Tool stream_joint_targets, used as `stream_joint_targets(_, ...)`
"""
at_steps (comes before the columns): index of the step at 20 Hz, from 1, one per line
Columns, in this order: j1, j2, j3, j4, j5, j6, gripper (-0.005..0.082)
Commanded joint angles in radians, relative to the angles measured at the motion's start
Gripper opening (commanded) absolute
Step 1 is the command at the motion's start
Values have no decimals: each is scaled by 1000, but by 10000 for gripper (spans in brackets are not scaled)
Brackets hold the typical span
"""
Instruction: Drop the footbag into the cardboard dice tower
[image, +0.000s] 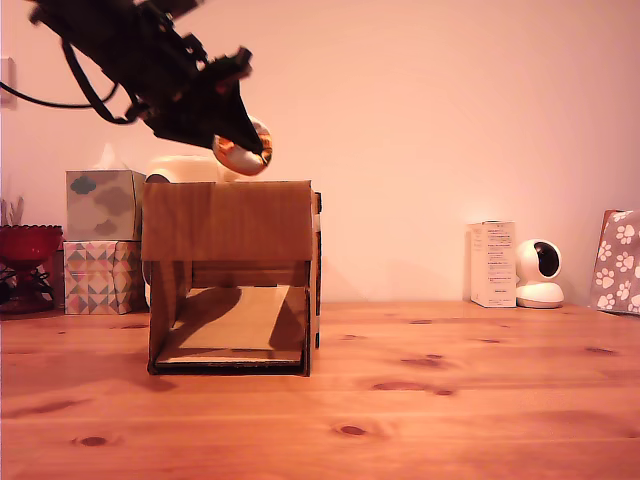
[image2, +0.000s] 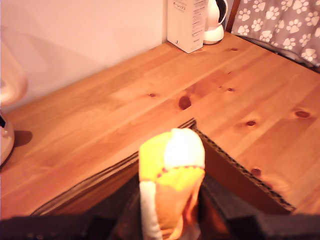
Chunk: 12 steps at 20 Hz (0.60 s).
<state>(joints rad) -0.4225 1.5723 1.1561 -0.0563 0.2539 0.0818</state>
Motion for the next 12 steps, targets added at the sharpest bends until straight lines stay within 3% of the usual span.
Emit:
stream_joint_targets(1,3,7,7,13,0,7,216)
stream_joint_targets(2,6,7,7,27,0,8,223)
stream_joint_targets(3,8,7,10,33,0,25,294)
stream_joint_targets(5,8,5,21,30,0,31,650)
stream_joint_targets(6,8,4,32,11,0,32,776)
stream_joint_targets(10,2,3,106,-125,0,31,776)
stream_joint_targets(12,0,2,146,-223,8,31,715)
